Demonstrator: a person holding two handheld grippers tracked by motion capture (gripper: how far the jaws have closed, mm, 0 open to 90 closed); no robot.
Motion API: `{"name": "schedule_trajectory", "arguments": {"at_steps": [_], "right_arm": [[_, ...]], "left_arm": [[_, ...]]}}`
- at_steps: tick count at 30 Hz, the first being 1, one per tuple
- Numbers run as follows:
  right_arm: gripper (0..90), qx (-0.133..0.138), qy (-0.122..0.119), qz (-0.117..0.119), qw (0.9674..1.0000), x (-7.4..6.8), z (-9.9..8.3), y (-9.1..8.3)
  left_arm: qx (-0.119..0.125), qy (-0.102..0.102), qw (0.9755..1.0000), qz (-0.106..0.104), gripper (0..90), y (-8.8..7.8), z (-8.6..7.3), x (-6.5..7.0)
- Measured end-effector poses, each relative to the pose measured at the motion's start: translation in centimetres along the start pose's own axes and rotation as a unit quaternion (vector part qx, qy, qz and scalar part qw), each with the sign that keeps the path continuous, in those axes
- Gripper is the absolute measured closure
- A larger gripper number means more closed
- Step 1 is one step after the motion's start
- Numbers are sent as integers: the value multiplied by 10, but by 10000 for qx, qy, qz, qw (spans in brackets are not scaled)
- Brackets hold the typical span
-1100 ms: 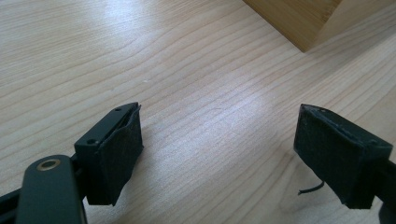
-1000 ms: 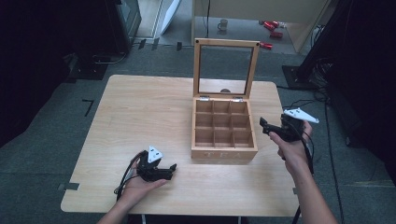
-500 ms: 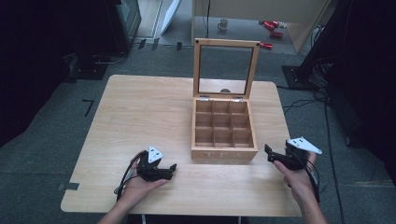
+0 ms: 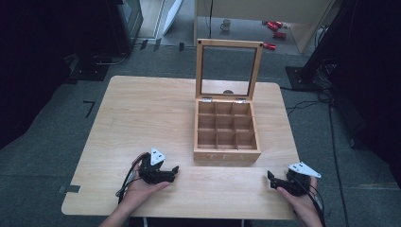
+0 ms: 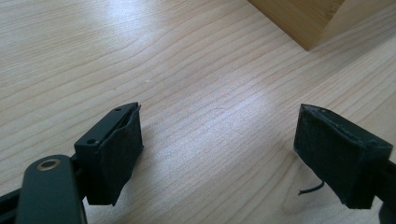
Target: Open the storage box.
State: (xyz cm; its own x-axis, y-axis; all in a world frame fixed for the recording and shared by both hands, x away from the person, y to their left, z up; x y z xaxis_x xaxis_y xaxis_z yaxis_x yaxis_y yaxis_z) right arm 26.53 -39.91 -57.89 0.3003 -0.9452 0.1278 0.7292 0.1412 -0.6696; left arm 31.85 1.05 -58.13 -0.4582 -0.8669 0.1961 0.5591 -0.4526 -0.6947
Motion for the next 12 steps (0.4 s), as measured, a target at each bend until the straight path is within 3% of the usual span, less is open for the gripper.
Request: {"name": "schedule_trajectory", "arguments": {"at_steps": [4,12], "right_arm": [[101,-142,-96,-108,9998,-3,-6,3],[96,-126,25,-90,9999,-2,-8,3]], "left_arm": [[-10,42,10000,38,157,0,0,0],[-23,139,9998,162,157,1,-1,1]]}}
Point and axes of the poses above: each handheld gripper's, and its own axes: y roughly forward along the jaws, z roughly out of its top, x roughly to its right, the point moved 9 cm from there along y, roughly forward along the jaws, and after that the axes turned 13 degrees about -y, right-handed, at the moved point
